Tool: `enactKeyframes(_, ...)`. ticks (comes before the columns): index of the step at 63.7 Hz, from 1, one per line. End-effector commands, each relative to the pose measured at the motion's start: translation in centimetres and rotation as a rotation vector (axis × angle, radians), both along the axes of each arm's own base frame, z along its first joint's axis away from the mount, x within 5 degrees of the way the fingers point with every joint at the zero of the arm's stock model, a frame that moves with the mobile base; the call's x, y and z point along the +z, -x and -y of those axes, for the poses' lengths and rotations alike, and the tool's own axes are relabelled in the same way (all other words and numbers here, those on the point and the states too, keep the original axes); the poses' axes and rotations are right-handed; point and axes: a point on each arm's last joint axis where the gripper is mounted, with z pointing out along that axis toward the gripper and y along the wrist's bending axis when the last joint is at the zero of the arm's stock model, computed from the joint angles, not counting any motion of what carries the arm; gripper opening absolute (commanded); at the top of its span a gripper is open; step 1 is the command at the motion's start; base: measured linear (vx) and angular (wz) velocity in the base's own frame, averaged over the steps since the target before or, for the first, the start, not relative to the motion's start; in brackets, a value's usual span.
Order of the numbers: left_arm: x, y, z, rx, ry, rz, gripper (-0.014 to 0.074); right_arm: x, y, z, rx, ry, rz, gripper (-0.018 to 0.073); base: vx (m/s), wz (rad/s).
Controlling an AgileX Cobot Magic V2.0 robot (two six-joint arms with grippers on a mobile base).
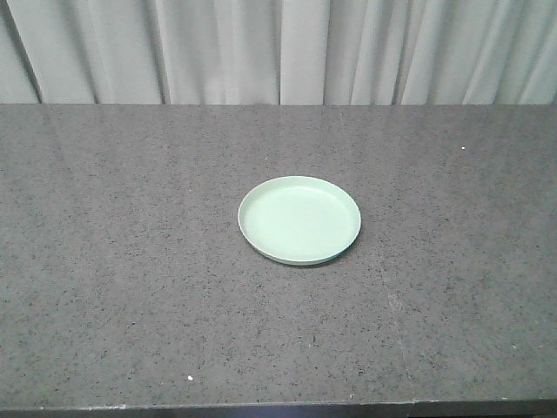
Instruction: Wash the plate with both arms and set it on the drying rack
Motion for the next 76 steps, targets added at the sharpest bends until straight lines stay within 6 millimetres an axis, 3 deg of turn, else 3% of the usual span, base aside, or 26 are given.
enactKeyframes(1,0.0,0.1,0.07,-0.015,0.025,0.062,-0.0006,0.63,0.12,0.02,-0.006,0.011,0.079,-0.0006,0.0,0.0)
enactKeyframes(62,0.0,0.1,0.07,-0.015,0.025,0.062,-0.0006,0.63,0.12,0.02,-0.006,0.011,0.079,-0.0006,0.0,0.0)
enactKeyframes(71,0.0,0.1,0.07,-0.015,0.025,0.062,-0.0006,0.69,0.13,0.04,-0.004,-0.023,0.082,-0.0006,0.0,0.0)
enactKeyframes(76,0.0,0.1,0.07,-0.015,0.025,0.062,-0.0006,0.91,0.16,0.12,0.001,-0.125,0.099,-0.0006,0.0,0.0)
